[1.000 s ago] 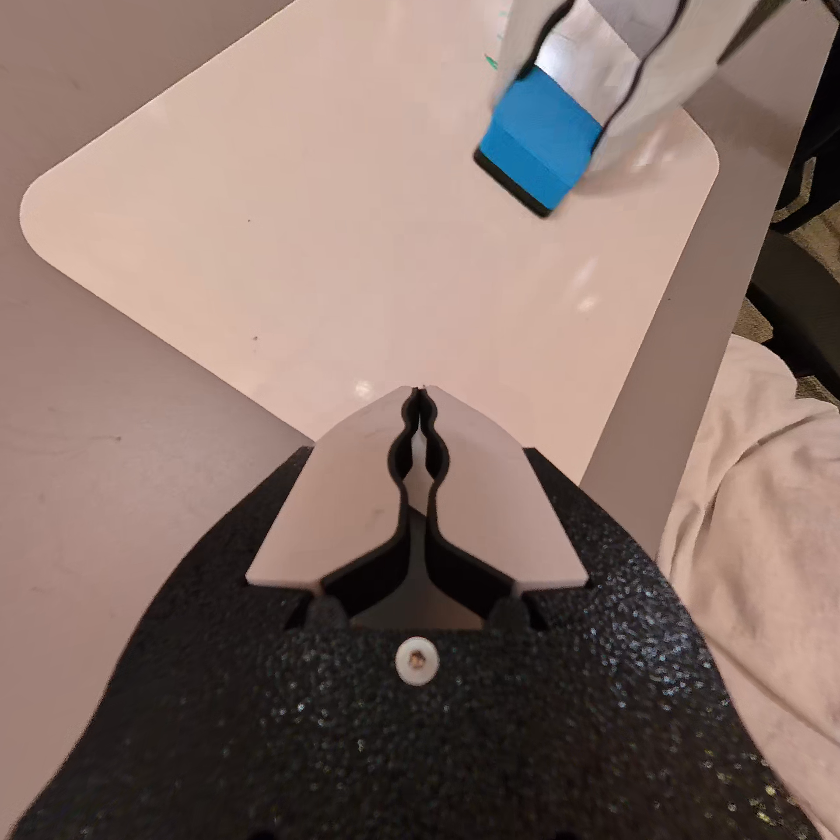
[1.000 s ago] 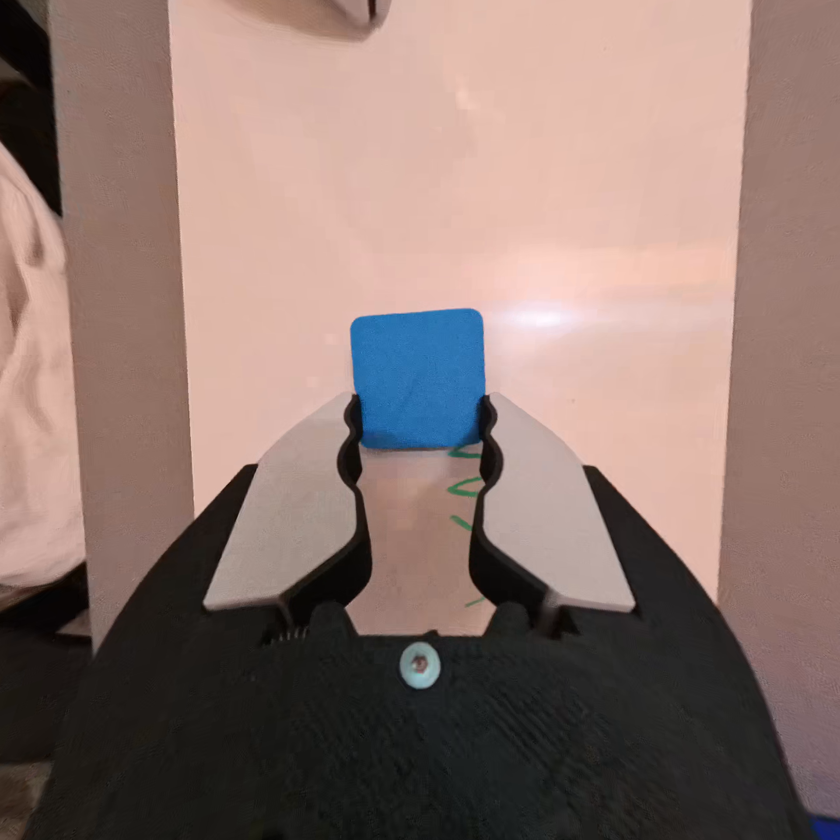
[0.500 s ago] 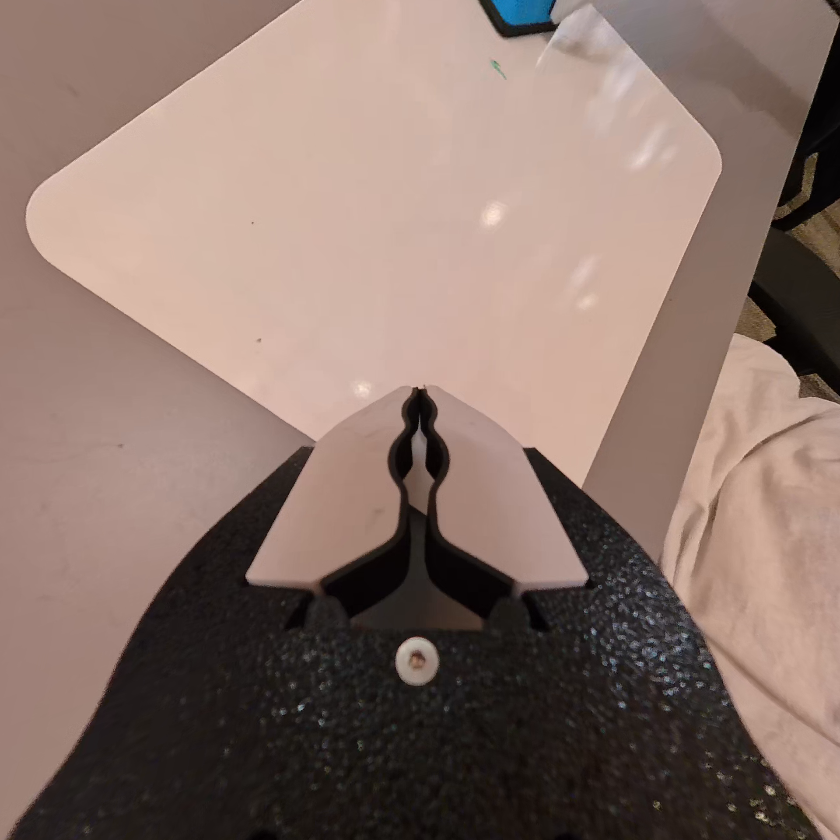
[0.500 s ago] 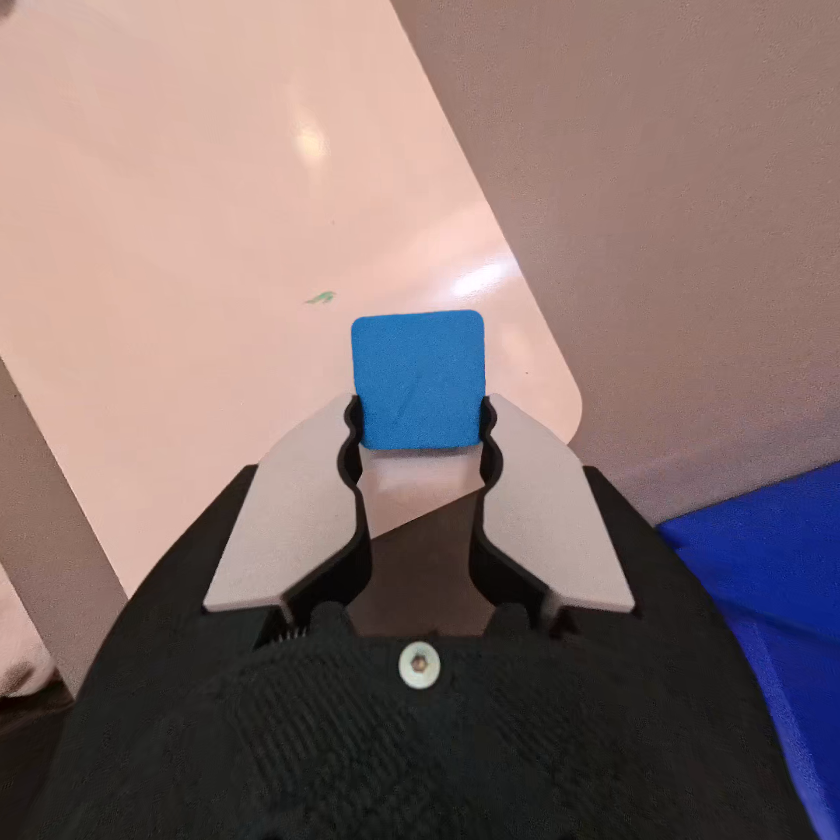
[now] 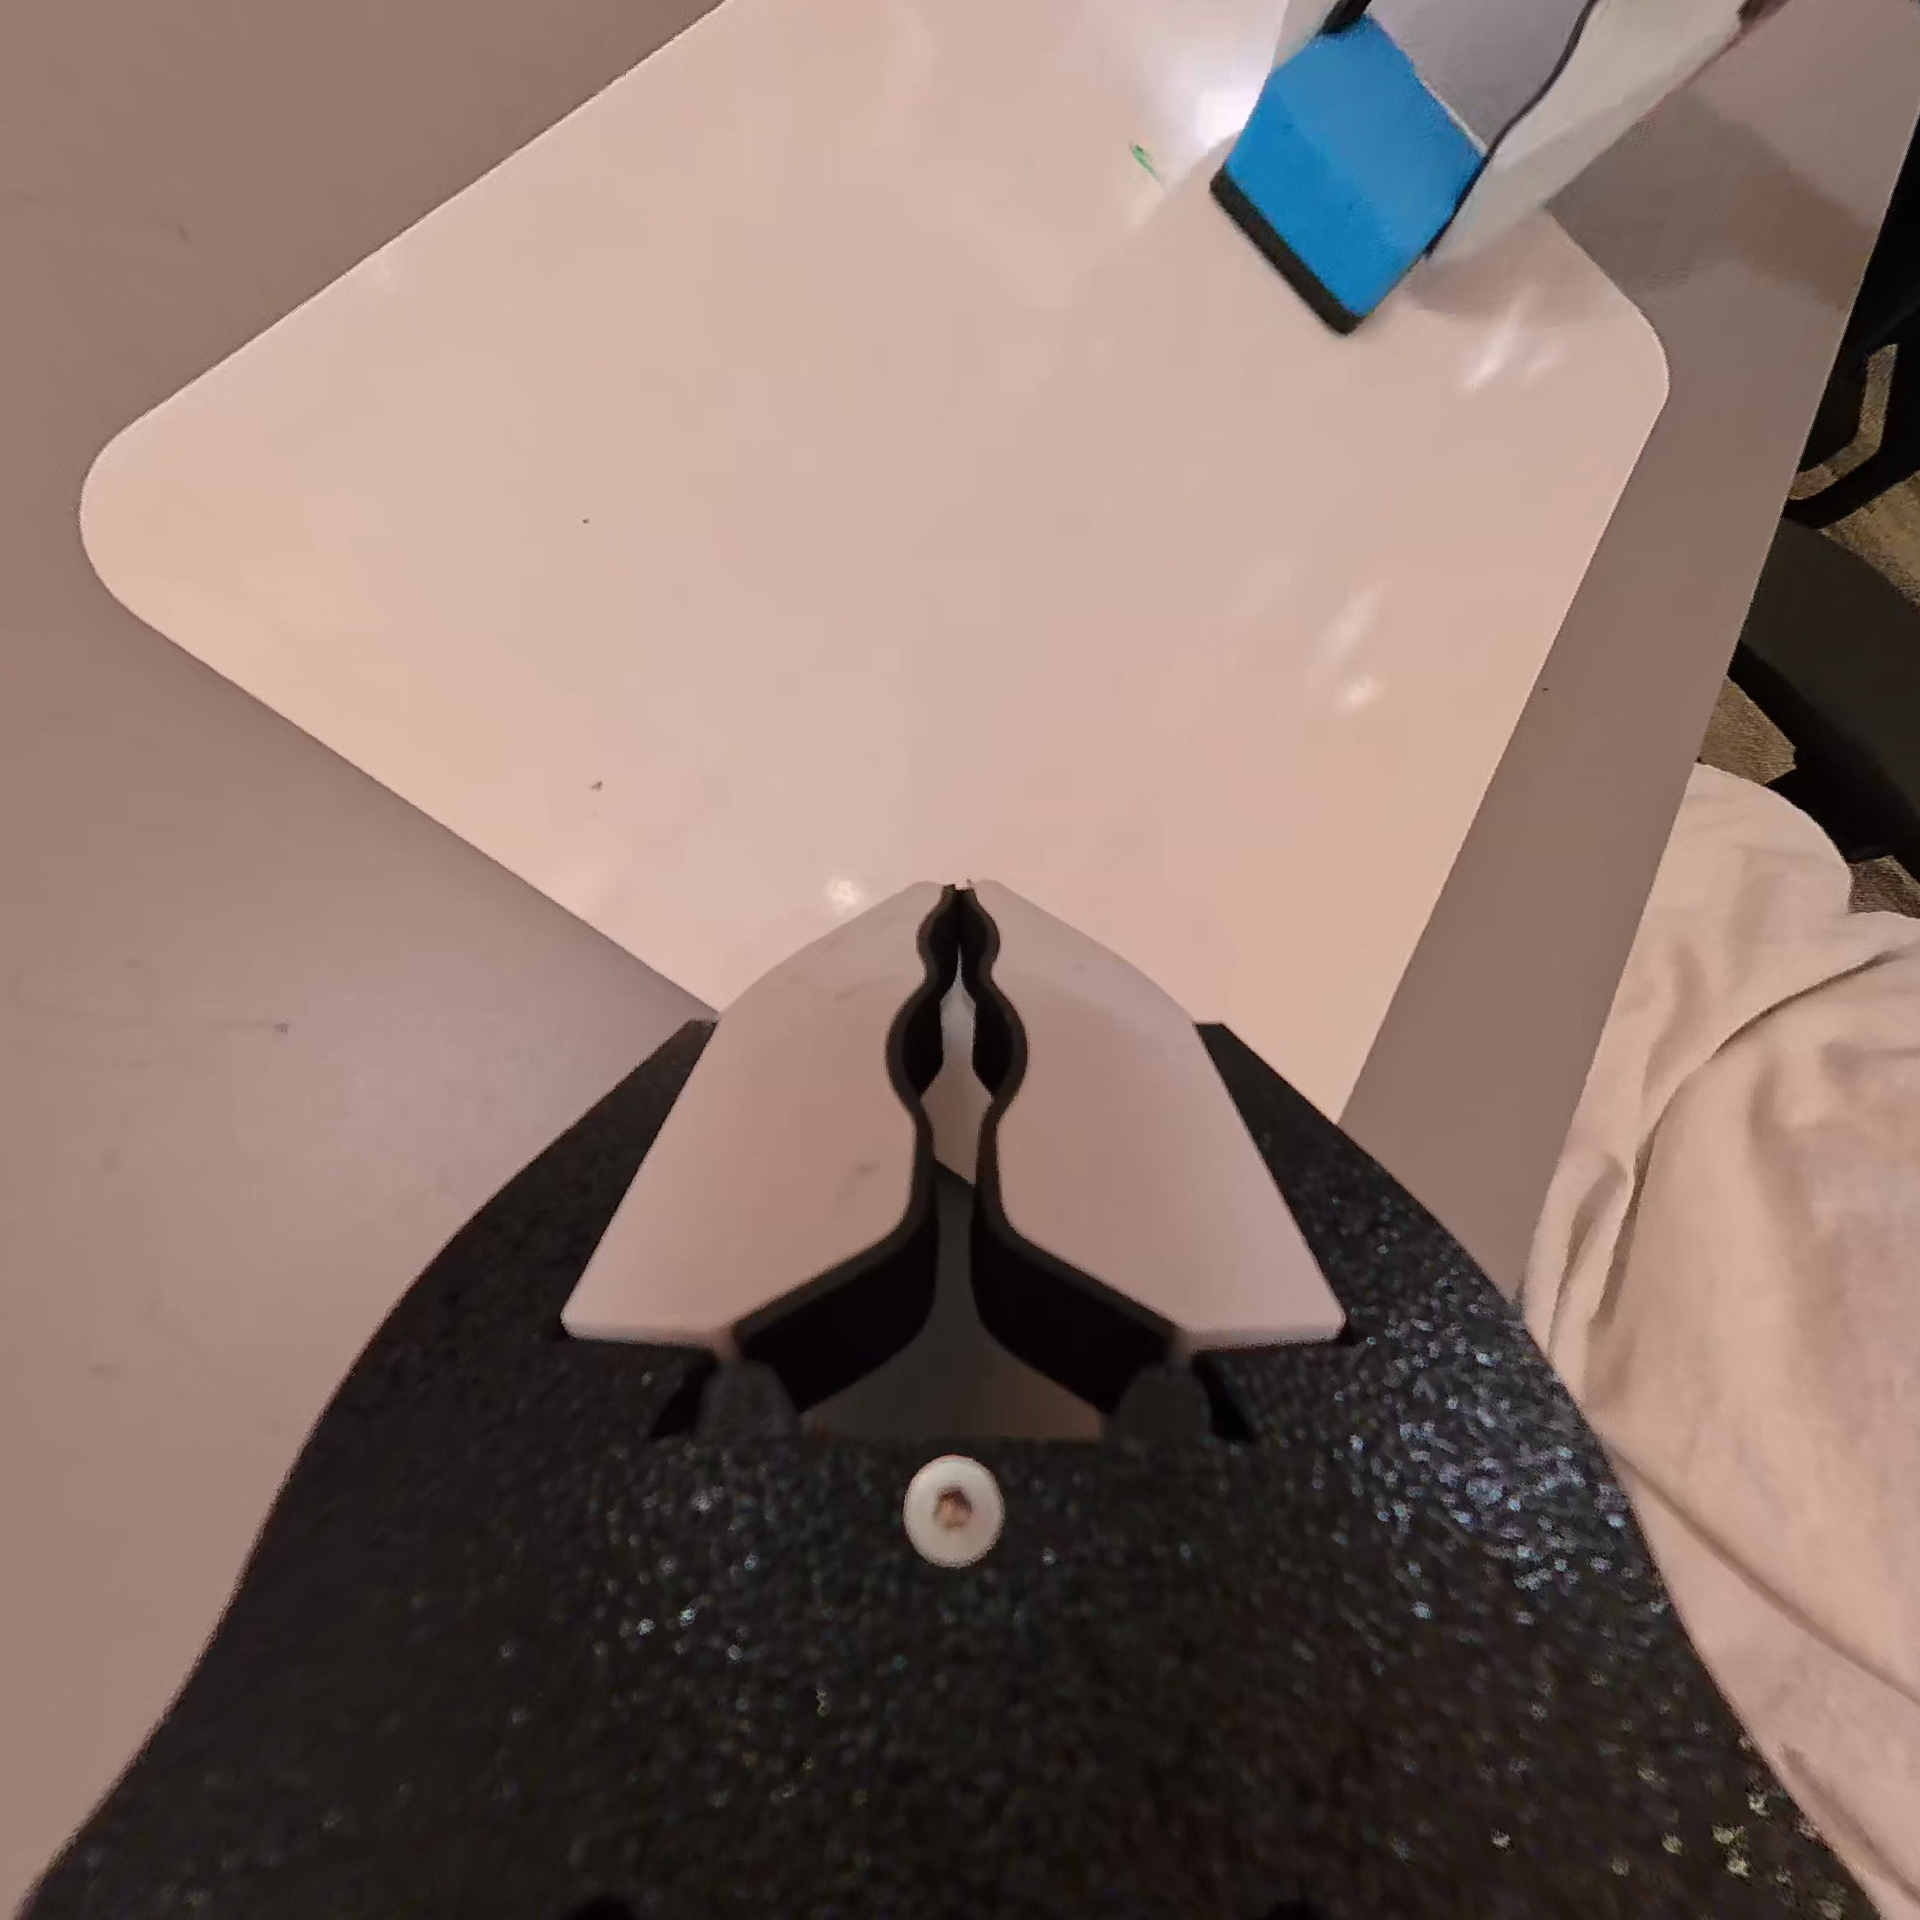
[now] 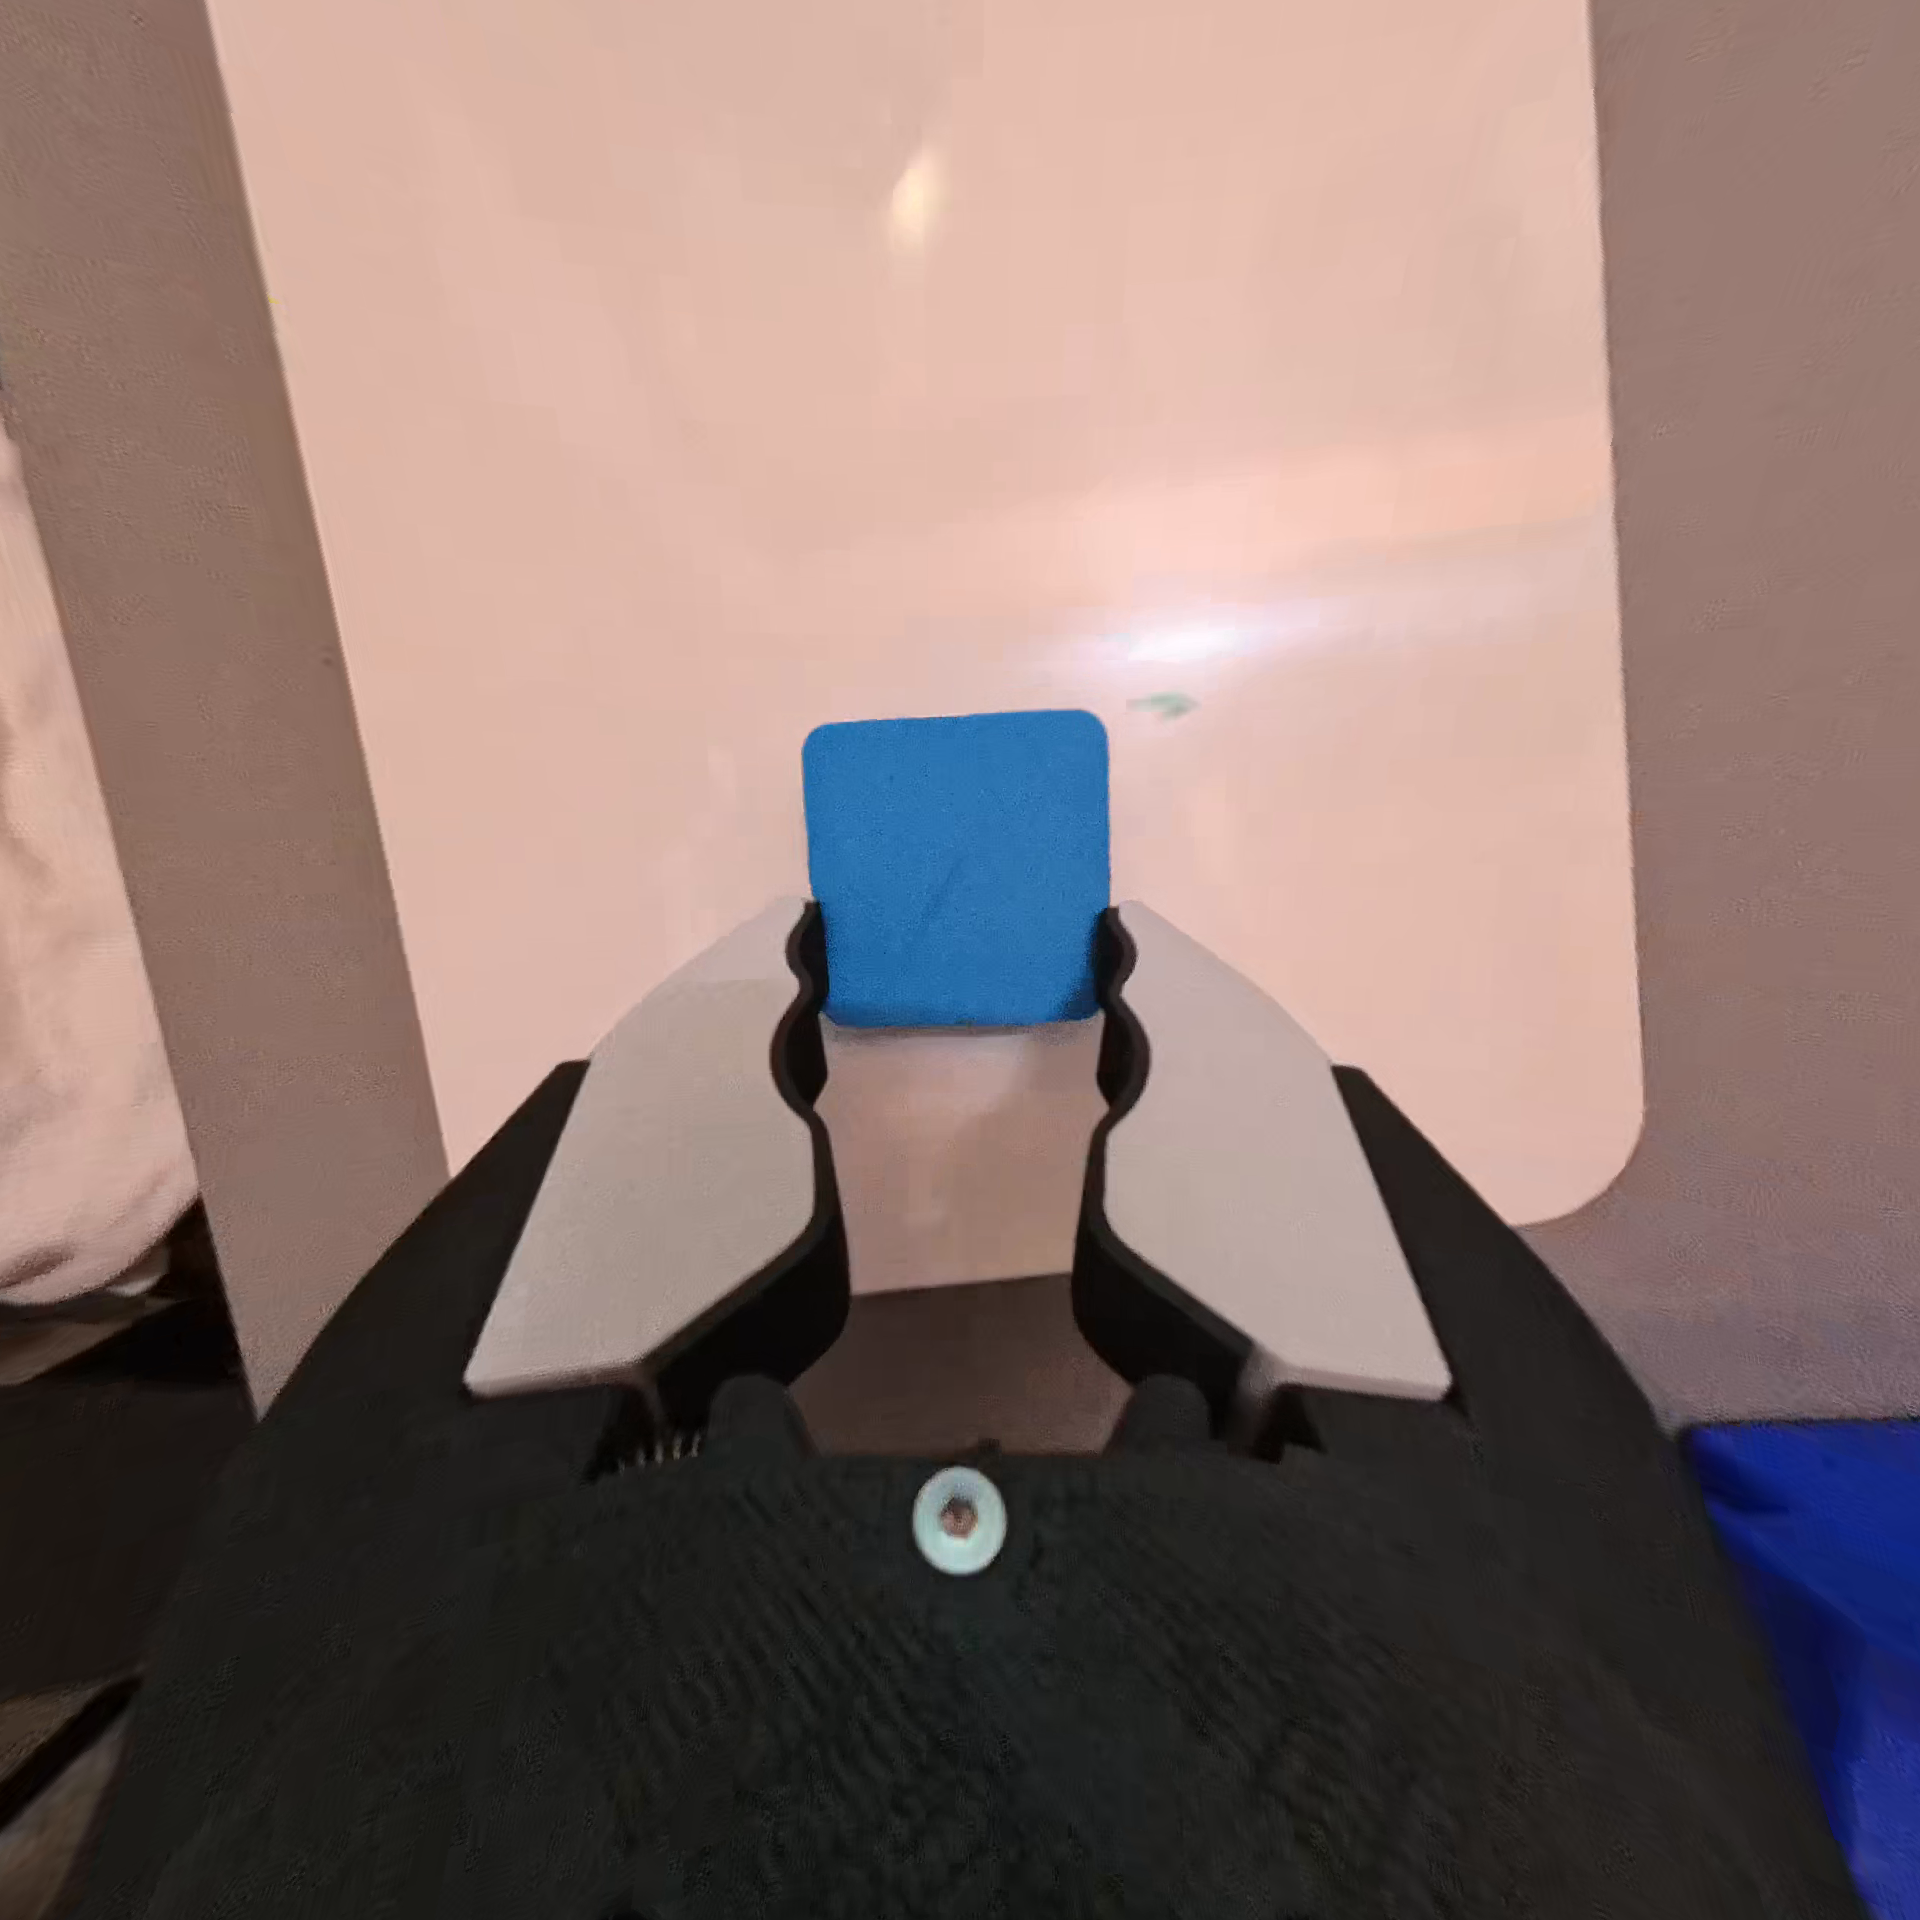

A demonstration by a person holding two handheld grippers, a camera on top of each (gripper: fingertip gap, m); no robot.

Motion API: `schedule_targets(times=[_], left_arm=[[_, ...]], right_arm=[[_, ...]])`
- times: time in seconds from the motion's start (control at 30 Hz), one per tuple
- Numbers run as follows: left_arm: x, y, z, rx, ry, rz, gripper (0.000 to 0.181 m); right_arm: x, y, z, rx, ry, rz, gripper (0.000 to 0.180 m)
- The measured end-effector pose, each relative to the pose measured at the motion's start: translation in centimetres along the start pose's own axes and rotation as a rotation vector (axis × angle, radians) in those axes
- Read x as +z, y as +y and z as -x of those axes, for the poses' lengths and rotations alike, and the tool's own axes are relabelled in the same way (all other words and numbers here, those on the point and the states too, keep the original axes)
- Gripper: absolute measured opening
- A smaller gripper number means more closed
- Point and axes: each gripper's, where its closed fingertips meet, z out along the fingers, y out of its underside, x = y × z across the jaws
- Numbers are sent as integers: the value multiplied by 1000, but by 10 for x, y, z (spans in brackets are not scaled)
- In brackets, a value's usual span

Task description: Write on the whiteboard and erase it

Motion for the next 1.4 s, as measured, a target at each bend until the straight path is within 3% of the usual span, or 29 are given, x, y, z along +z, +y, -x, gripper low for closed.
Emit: schedule_targets(times=[0.17,0.3,0.37,0.53,0.7,0.83,0.87,0.93,1.03,1.17,1.27,1.4], left_arm=[[2,-2,0,3,0,0,0],[2,-2,1,10,-17,-6,0],[2,-2,0,12,-9,-3,0],[3,-3,1,10,-4,0,0],[3,-3,1,15,-9,-2,0],[3,-4,1,12,-4,0,0],[3,-4,1,14,-7,-1,0],[3,-4,1,17,-15,-4,0],[3,-4,1,18,-12,-3,0],[3,-3,1,18,-8,-2,0],[3,-3,2,24,-16,-5,0],[3,-3,2,25,-19,-7,0]], right_arm=[[9,-26,-56,261,117,-143,51],[18,-37,-9,26,-45,-13,51],[18,-36,-9,-14,-12,48,51],[15,-38,-70,300,116,-92,51],[27,-53,-14,-28,-19,80,51],[21,-47,-62,198,135,13,51],[21,-47,-64,245,106,-33,51],[22,-47,-50,187,69,-44,51],[20,-39,-18,66,0,86,51],[14,-34,-14,76,81,76,51],[-24,-45,-16,112,171,-66,51],[-132,-28,-62,296,447,-220,51]])
